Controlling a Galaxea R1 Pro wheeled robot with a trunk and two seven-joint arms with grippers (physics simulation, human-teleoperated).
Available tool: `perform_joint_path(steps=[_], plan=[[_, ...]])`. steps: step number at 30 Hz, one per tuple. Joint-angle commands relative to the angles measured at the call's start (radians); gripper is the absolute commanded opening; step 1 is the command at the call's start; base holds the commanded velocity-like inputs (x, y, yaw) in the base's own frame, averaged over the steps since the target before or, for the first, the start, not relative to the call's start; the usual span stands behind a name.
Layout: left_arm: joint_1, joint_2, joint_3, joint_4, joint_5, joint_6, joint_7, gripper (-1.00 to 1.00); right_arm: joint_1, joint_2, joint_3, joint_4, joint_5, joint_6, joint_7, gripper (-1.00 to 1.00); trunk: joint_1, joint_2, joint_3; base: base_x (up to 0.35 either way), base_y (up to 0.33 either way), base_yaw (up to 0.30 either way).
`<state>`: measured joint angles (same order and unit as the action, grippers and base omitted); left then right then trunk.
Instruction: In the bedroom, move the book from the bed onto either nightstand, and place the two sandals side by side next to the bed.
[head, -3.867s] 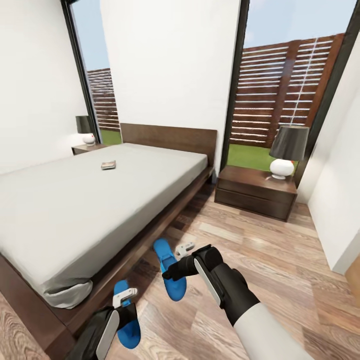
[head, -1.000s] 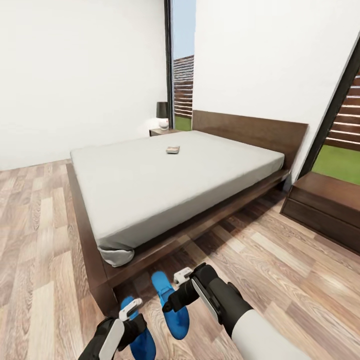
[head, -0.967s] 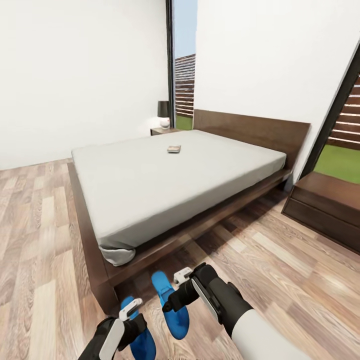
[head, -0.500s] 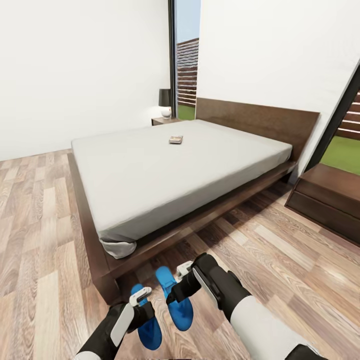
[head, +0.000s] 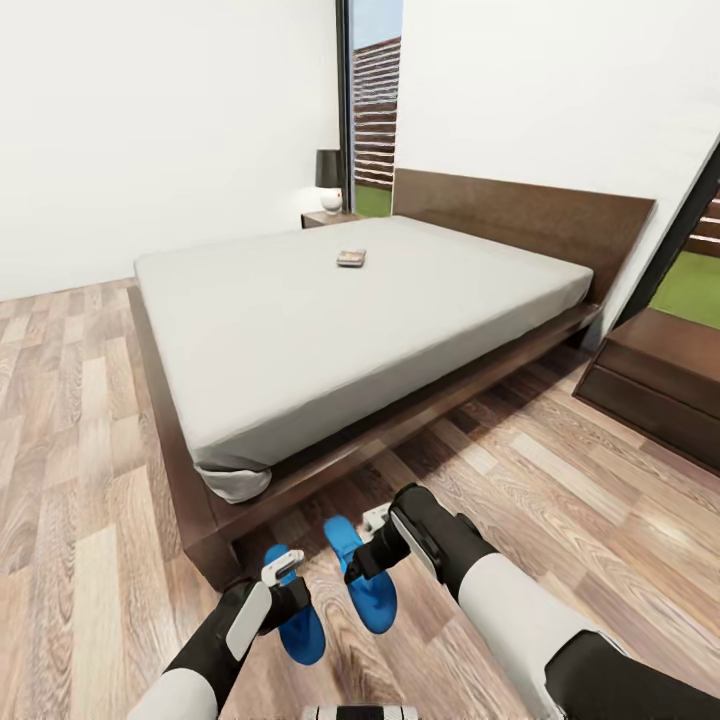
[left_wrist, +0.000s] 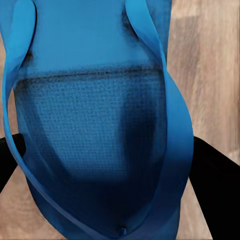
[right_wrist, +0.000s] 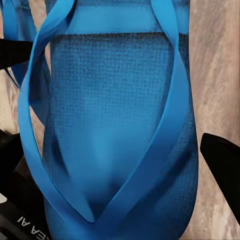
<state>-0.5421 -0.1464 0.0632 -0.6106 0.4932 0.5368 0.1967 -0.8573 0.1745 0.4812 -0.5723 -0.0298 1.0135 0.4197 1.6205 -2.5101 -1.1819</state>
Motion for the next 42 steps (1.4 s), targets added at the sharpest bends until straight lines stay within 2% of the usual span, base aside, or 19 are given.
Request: perform_joint_path(steps=[1,4,15,19,24,27,32,42], plan=[[-0.006,-0.001,0.004,0.003,0.011,0.002,0.007,-1.0,-0.004,0.0,0.002,0.003,-0.006,0.004,-0.001,-1.0,0.0,-0.001,-0.005,0.0,0.0,0.0],[-0.045,-0.004,0.003,0.025,0.013,-0.007,0.007,-1.0,-0.014,0.0,0.003,0.013,-0.009,0.001,0.0,-1.0,0.002,-0.001,-0.017,0.0,0.0,0.0],[-0.063,-0.012,0.0,0.046,0.013,-0.008,0.003,-1.0,-0.02,0.0,0.004,0.004,-0.01,-0.006,0.001,-1.0,0.006,-0.004,-0.059,0.0,0.0,0.0],[-0.12,-0.008,-0.002,0.117,0.009,-0.007,-0.002,-1.0,-0.045,0.0,0.004,0.001,-0.011,-0.036,0.001,-1.0,0.008,-0.005,-0.075,0.0,0.0,0.0],[-0.162,-0.004,-0.003,0.158,0.001,-0.006,0.004,-1.0,-0.068,0.0,0.005,0.001,-0.012,-0.041,0.001,-1.0,0.011,-0.006,-0.094,0.0,0.0,0.0],[-0.169,-0.005,-0.004,0.163,0.0,-0.002,0.013,-1.0,-0.072,0.0,0.006,0.002,-0.012,-0.042,0.0,-1.0,0.012,-0.007,-0.105,0.0,0.0,0.0],[-0.172,-0.009,-0.006,0.167,-0.003,-0.006,0.079,-1.0,-0.074,0.0,0.01,0.002,-0.004,-0.044,-0.002,-1.0,0.014,-0.008,-0.125,0.0,0.0,0.0],[-0.173,-0.01,-0.006,0.167,-0.004,-0.043,0.096,-1.0,-0.072,0.0,0.016,0.002,0.001,-0.064,-0.014,-1.0,0.019,-0.01,-0.163,0.0,0.0,0.0]])
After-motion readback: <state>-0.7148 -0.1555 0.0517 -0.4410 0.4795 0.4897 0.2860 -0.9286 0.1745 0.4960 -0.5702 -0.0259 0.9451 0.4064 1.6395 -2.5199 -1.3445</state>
